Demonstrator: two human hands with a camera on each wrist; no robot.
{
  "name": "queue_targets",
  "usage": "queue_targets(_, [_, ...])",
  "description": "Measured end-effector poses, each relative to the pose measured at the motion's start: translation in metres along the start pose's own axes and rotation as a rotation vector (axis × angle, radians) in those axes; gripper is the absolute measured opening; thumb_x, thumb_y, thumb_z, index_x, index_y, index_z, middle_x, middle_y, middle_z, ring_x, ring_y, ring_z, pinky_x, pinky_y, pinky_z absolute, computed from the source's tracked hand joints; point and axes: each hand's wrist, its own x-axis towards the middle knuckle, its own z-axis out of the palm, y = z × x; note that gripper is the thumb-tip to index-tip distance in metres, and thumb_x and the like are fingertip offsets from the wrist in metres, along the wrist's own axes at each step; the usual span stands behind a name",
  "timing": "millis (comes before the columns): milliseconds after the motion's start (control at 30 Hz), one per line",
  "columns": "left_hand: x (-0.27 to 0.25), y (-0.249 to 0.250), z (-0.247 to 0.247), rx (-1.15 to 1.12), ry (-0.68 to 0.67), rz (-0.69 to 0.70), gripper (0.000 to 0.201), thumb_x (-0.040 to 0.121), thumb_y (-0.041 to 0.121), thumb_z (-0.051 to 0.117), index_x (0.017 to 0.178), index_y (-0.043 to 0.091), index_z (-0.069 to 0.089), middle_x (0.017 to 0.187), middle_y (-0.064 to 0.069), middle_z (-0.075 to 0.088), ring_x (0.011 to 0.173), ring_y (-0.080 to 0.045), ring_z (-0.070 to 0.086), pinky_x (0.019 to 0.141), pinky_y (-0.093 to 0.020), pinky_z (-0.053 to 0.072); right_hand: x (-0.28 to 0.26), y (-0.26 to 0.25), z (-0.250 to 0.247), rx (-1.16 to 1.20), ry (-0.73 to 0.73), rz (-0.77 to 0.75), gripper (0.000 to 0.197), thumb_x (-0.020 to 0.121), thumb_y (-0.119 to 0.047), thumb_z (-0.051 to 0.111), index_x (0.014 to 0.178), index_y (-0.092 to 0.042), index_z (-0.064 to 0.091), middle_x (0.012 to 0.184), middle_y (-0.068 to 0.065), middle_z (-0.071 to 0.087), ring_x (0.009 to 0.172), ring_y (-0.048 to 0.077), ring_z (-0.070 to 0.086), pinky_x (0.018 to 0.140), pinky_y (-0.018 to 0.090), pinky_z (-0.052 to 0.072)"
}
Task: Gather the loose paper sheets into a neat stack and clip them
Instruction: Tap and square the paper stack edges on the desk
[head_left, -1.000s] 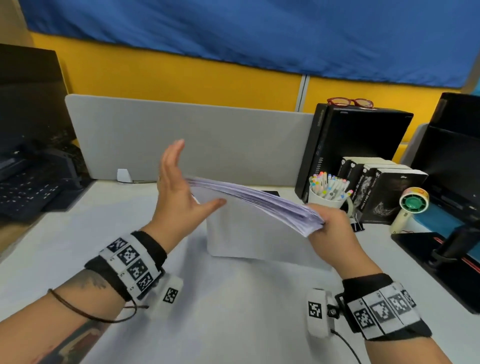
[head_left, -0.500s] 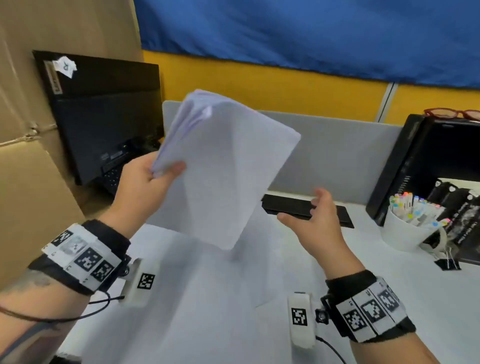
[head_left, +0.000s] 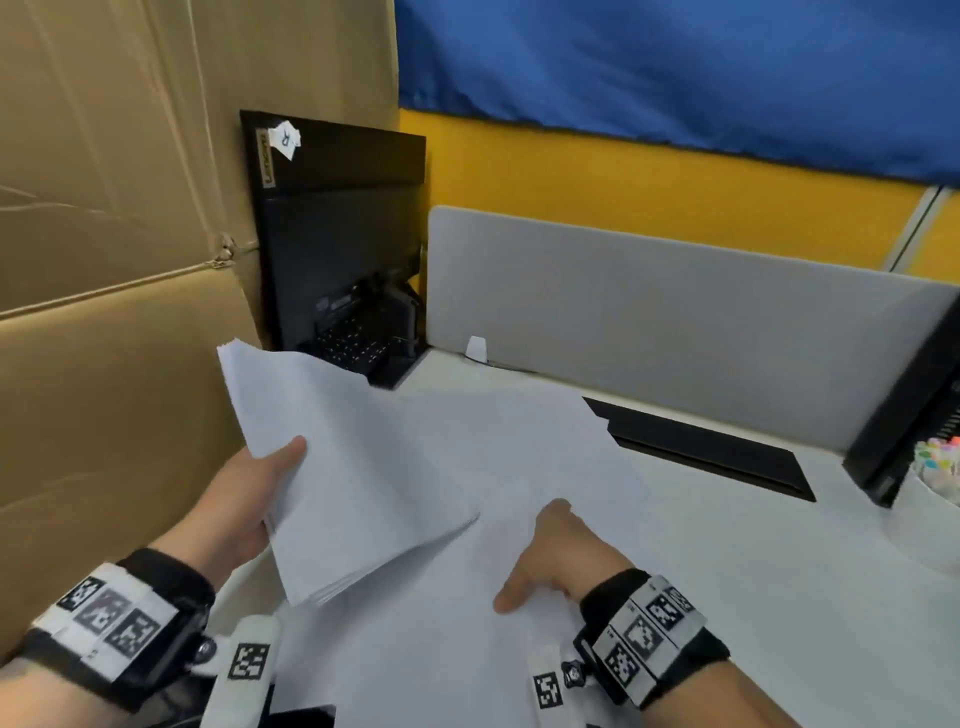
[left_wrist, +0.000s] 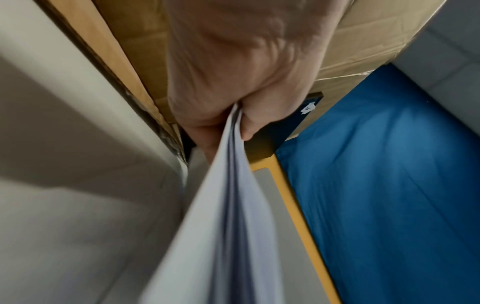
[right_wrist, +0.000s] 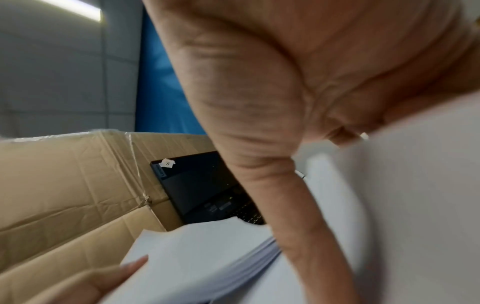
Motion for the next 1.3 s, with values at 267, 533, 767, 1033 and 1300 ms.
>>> queue_targets(267, [0.003,-0.039,-0.019,0.218,-0.069,-0.193,0.034,0.100,0.013,0.066,0.133,0.013,0.062,0.119,-0.012,0.077,0.107,-0.038,0.074,0.100,-0.056,0.054,0.020,0.017,-0.034,-0.128,0.191,-0.049,0.052,0.090,-0.017,0.067,0.137,-0.003,0.049,0.137,0.012,0.057,0.122,0.029,0.058,0.090,0.028,0.049])
queue_targets(533, [0.003,-0.041,-0.015,0.257,-0.129,-0.353,0.028,0.096,0.001,0.064,0.125,0.003,0.066,0.110,-0.020,0.078,0.100,-0.043,0.075,0.097,-0.055,0.056,-0.004,0.007,-0.118,0.480,1.020,-0.380,0.014,0.100,-0.010,0.045,0.102,-0.007,0.058,0.095,0.012,0.062,0.086,0.028,0.056,0.076,0.034,0.043])
queue_targets(767, [0.006,-0.040,-0.013,-0.006,-0.013,-0.355,0.082,0.086,0.087,0.044,0.137,0.025,0.064,0.126,-0.008,0.075,0.118,-0.032,0.070,0.106,-0.050,0.050,0.027,-0.066,-0.087,0.619,0.213,-0.395,0.025,0.089,-0.003,0.067,0.114,0.003,0.067,0.108,0.019,0.072,0.094,0.033,0.069,0.091,0.046,0.057])
queue_targets(1033, [-0.005,-0.030,-0.010,-0.020,-0.146,-0.335,0.055,0.084,0.060,0.072,0.127,0.027,0.068,0.117,-0.014,0.077,0.108,-0.039,0.074,0.104,-0.055,0.051,0.046,-0.091,0.000,0.468,-0.215,-0.288,0.049,0.077,0.004,0.074,0.124,-0.003,0.060,0.114,0.016,0.068,0.098,0.033,0.068,0.086,0.050,0.059])
queue_targets(1300, [0.007,-0.050,-0.017,0.186,-0.083,-0.306,0.040,0.086,-0.011,0.071,0.123,0.004,0.067,0.107,-0.017,0.079,0.099,-0.042,0.074,0.090,-0.053,0.059,0.125,-0.056,-0.065,0.257,0.324,0.065,0.085,0.062,-0.051,0.082,0.130,-0.010,0.052,0.135,0.011,0.055,0.121,0.034,0.055,0.100,0.041,0.049])
